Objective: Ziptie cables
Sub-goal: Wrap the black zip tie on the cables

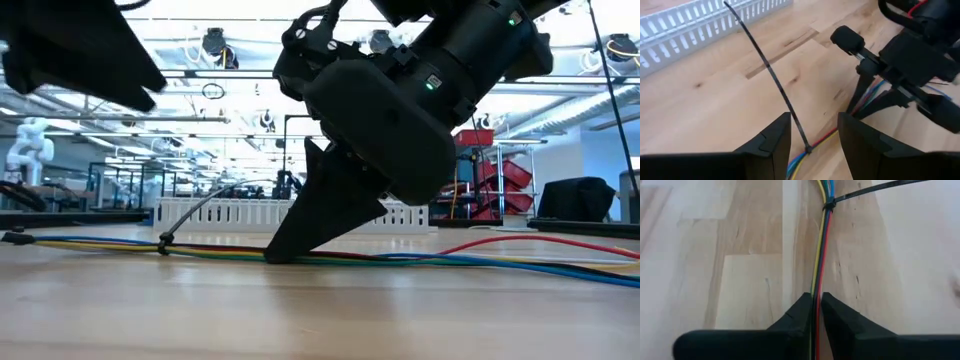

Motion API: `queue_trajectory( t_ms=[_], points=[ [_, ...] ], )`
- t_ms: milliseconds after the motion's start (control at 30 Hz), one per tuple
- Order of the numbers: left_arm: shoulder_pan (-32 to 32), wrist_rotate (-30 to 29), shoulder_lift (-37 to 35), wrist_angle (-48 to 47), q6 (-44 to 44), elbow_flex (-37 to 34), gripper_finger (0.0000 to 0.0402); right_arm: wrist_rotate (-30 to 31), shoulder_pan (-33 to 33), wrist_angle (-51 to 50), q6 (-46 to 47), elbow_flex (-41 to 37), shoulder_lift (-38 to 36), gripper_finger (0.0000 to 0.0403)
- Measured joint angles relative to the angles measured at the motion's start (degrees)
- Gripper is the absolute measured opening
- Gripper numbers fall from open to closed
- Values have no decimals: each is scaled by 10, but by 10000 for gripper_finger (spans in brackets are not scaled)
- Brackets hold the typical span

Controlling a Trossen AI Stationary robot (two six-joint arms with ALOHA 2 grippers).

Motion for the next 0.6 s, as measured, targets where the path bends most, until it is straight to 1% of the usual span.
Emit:
queue_trajectory(
  t_ms=[167, 233, 367, 433, 500, 567, 600],
  points=[
    [-35, -4, -23, -64, -37, 0, 159, 35, 13, -50, -25, -5, -35, 85],
    [-51, -20, -28, -77, -35, 0, 159, 39, 17, -78, -32, -6, -56, 99],
    [-82, -63, -24, -53, 39, 0, 160, 45, 15, -95, -67, -4, -110, 121],
    [-94, -73, -14, -38, 78, 0, 160, 47, 9, -75, -102, -4, -132, 128],
    [-106, -74, -2, -39, 96, 0, 160, 41, -2, -34, -141, -4, -150, 131],
    [-116, -70, 8, -49, 91, 0, 160, 1, -22, 35, -174, -2, -156, 131],
    [-122, -63, 11, -64, 71, 0, 160, -37, -38, 70, -180, -1, -155, 130]
  ],
)
